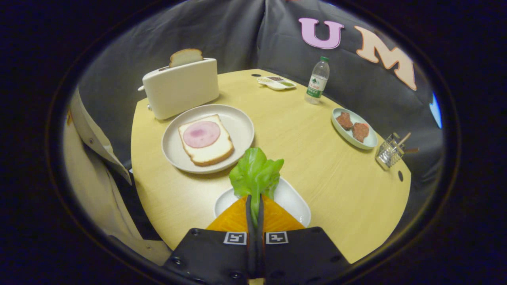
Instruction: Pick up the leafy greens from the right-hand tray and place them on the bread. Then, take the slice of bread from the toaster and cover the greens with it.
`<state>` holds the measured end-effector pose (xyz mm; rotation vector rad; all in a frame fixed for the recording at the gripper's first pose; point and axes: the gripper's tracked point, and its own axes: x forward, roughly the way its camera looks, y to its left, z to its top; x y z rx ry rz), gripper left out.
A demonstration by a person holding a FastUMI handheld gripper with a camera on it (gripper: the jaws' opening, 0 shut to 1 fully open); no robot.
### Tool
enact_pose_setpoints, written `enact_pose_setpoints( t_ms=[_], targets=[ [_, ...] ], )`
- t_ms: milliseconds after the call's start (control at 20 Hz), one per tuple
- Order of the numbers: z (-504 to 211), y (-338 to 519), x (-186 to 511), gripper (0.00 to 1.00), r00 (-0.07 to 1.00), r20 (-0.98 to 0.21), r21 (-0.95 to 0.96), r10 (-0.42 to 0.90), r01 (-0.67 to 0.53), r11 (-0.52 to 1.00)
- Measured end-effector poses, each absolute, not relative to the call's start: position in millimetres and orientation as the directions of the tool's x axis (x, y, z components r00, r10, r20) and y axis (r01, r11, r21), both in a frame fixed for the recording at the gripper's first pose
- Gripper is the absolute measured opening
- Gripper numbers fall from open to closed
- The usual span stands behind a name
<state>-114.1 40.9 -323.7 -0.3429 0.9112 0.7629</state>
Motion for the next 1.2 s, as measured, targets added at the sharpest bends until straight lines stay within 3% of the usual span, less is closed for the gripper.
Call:
enact_pose_setpoints(
  t_ms=[400, 1200],
  targets=[
    [-289.5, 91.1, -105.2, 0.04, 0.409, -0.778, 0.02, 0.477, -0.743, 0.669],
    [-297.1, 205.2, -106.0, 0.04, 0.275, -0.761, 0.112, 0.587, -0.837, 0.536]
  ],
)
